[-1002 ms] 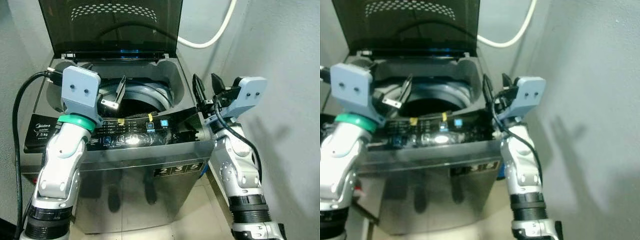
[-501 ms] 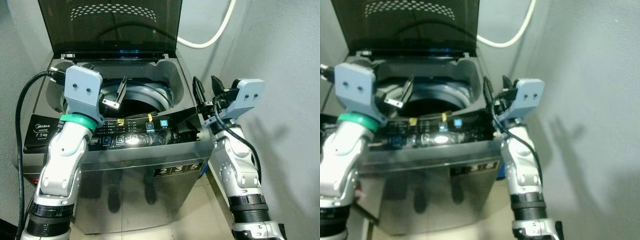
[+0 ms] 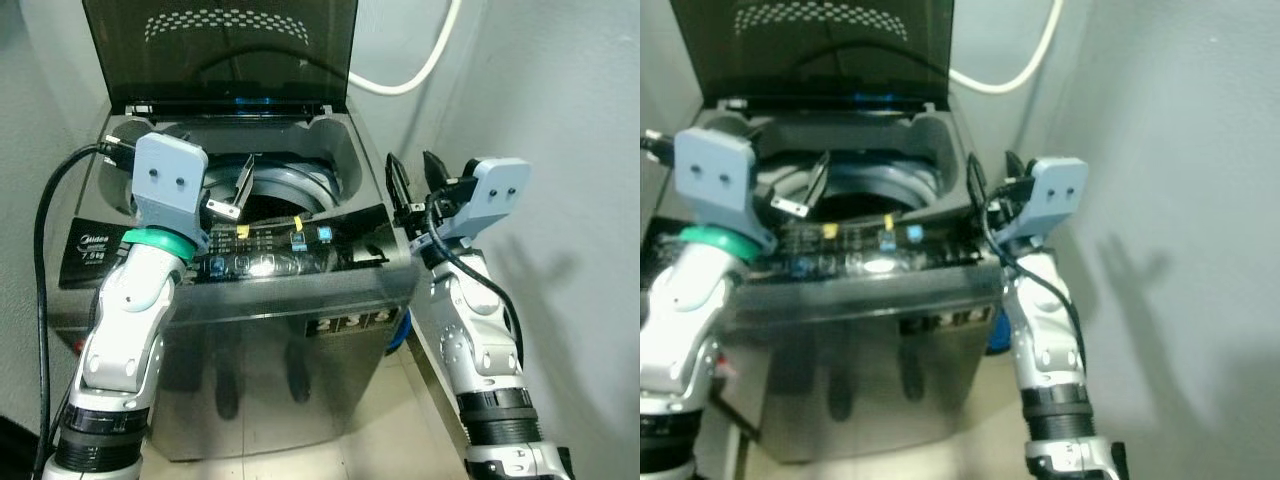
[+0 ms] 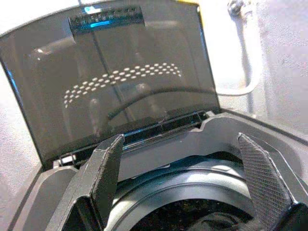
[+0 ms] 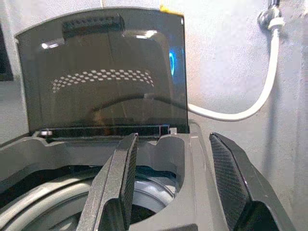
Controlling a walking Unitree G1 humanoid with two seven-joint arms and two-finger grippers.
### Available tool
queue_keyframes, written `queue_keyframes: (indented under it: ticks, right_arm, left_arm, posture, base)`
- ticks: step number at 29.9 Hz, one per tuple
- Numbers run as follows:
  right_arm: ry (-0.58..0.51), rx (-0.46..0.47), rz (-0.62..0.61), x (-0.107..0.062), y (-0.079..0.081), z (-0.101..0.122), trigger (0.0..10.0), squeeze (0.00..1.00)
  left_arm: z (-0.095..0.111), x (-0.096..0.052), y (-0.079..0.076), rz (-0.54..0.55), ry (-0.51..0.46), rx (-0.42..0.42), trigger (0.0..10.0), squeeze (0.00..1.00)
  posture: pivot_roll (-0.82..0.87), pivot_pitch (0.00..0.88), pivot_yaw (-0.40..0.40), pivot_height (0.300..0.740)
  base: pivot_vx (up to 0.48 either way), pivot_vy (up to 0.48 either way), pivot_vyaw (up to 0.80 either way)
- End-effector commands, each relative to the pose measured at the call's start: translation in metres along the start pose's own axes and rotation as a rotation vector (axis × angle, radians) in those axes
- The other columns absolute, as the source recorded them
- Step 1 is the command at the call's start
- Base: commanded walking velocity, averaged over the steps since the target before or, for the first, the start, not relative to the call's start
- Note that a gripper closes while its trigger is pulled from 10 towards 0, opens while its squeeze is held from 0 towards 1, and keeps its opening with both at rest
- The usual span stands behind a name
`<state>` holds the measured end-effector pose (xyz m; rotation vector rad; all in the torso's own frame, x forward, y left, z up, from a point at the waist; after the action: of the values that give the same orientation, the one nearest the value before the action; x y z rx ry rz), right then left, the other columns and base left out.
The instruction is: Clothes washing
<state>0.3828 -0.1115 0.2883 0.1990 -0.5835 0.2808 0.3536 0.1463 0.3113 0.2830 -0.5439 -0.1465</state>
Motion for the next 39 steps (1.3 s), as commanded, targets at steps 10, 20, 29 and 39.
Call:
queue_keyframes:
  ticks: [10,20,29,39]
  right_arm:
    - [0.004,-0.025,0.007,-0.001,-0.001,0.0,10.0,0.0]
    - [0.021,-0.057,0.021,-0.002,0.001,-0.004,10.0,0.0]
    - [0.144,-0.148,0.072,-0.019,0.005,-0.038,10.0,0.0]
    - [0.417,-0.155,0.073,-0.072,-0.003,-0.109,10.0,0.0]
  left_arm:
    - [-0.001,0.0,-0.003,-0.012,-0.001,0.009,10.0,0.0]
    - [-0.003,0.0,-0.005,-0.017,0.008,0.017,10.0,0.0]
    - [-0.045,-0.022,-0.056,-0.191,0.175,-0.099,10.0,0.0]
    - [-0.099,-0.06,-0.102,-0.292,0.374,-0.177,10.0,0.0]
  posture:
    - [0.07,0.054,0.007,0.74]
    - [0.07,0.057,0.008,0.74]
    - [0.07,0.061,-0.002,0.74]
    - [0.07,0.064,-0.008,0.74]
  base:
    - [-0.337,0.0,0.0]
    - [-0.292,0.0,0.04]
    - [0.0,0.0,0.76]
    - [0.0,0.0,0.79]
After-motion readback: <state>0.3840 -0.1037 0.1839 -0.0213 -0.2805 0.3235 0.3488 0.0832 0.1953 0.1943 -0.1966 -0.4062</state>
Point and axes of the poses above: a point about 5 cm out from each wrist's last joint towards the gripper, its own x axis pointing out of the wrist towards the gripper, its own z axis along the axis of the wrist's last joint, y = z × x, the point moved 5 cm from there along x, pointing out of the wrist towards the gripper, and after that the axes turned 2 degrees about x, right-handed, at the moved point
